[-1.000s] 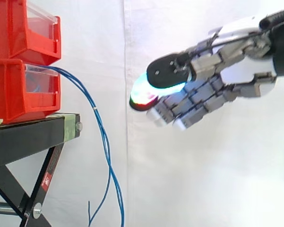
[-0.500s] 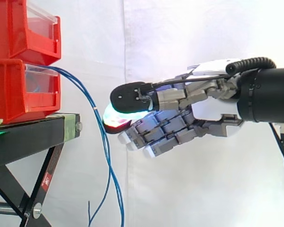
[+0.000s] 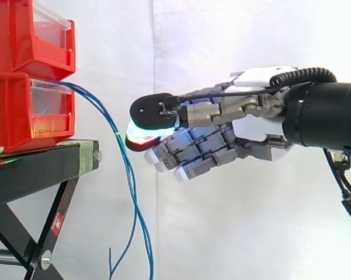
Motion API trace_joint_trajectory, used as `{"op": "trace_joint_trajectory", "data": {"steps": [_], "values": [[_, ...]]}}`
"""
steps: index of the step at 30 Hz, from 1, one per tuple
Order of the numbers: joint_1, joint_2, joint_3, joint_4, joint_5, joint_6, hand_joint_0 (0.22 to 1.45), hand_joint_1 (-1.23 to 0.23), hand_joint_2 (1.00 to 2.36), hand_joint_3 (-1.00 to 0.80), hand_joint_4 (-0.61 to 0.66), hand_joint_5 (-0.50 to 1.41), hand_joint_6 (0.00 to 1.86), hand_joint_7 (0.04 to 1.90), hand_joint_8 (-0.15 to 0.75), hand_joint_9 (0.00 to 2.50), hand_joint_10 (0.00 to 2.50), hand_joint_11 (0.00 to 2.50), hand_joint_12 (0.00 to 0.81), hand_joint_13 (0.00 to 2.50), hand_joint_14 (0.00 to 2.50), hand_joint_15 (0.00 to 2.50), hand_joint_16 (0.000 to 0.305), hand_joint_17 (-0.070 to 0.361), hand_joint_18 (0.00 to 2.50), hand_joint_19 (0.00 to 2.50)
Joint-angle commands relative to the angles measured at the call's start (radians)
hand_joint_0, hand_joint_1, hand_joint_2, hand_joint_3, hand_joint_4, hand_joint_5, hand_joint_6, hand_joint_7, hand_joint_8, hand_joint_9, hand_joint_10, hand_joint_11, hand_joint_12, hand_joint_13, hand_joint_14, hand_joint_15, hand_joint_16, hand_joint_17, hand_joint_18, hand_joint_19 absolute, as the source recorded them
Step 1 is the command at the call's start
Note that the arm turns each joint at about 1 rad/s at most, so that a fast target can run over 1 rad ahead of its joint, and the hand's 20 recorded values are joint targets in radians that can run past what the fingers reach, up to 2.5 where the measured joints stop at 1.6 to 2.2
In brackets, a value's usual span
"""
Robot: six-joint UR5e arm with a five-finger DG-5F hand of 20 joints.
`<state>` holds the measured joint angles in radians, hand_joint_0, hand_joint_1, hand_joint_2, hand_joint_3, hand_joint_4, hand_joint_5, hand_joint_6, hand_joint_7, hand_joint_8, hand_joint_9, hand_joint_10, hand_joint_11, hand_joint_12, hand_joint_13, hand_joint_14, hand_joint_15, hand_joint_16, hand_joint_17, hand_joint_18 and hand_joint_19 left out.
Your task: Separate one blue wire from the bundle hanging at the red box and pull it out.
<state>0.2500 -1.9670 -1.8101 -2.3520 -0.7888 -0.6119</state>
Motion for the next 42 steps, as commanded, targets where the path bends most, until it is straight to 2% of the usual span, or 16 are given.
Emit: {"op": "trace_joint_trajectory", "data": {"steps": [1,4,12,16,18,25,26,31,35,42], "values": [[0.002,-0.003,0.000,0.036,0.008,-0.051,0.54,-0.76,1.00,-0.50,0.30,-0.15,0.50,1.11,0.344,0.62,0.01,0.31,0.427,0.61,0.01,0.36,0.056,0.126,0.60,0.32],[0.005,-0.027,0.000,0.074,0.006,-0.077,0.53,-0.75,1.00,-0.50,0.30,-0.15,0.50,1.10,0.347,0.62,0.01,0.31,0.432,0.61,0.01,0.37,0.057,0.128,0.60,0.33],[0.025,-0.029,0.000,0.111,0.008,-0.080,0.46,-0.68,1.00,-0.50,0.33,-0.14,0.50,1.09,0.372,0.62,0.01,0.31,0.462,0.60,0.01,0.37,0.064,0.143,0.60,0.32],[0.040,-0.029,0.000,0.105,0.020,-0.080,0.44,-0.64,1.00,-0.50,0.35,-0.14,0.50,1.07,0.382,0.62,0.01,0.30,0.470,0.60,0.01,0.37,0.066,0.148,0.60,0.33],[0.049,-0.029,0.000,0.105,0.037,-0.077,0.44,-0.64,1.00,-0.50,0.35,-0.14,0.50,1.08,0.383,0.63,0.01,0.31,0.469,0.60,0.01,0.38,0.066,0.148,0.60,0.33],[0.061,-0.030,0.000,0.108,0.056,-0.080,0.51,-0.73,1.00,-0.50,0.33,-0.13,0.50,1.10,0.358,0.63,0.01,0.31,0.443,0.59,0.01,0.37,0.059,0.133,0.59,0.33],[0.067,-0.058,0.000,0.112,0.066,-0.071,0.51,-0.74,1.00,-0.50,0.32,-0.13,0.50,1.10,0.358,0.63,0.01,0.31,0.440,0.59,0.01,0.37,0.058,0.132,0.59,0.33],[0.072,-0.090,0.005,0.160,0.068,-0.031,0.52,-0.75,1.00,-0.50,0.32,-0.13,0.50,1.11,0.353,0.63,0.01,0.31,0.437,0.60,0.01,0.37,0.058,0.129,0.60,0.33],[0.074,-0.090,0.005,0.172,0.069,-0.006,0.53,-0.75,1.00,-0.50,0.32,-0.12,0.50,1.11,0.353,0.64,0.01,0.31,0.435,0.60,0.01,0.37,0.057,0.129,0.60,0.33],[0.074,-0.090,0.006,0.174,0.069,0.001,0.54,-0.75,1.00,-0.50,0.31,-0.12,0.50,1.13,0.351,0.64,0.01,0.30,0.431,0.62,0.01,0.37,0.056,0.127,0.61,0.33]]}}
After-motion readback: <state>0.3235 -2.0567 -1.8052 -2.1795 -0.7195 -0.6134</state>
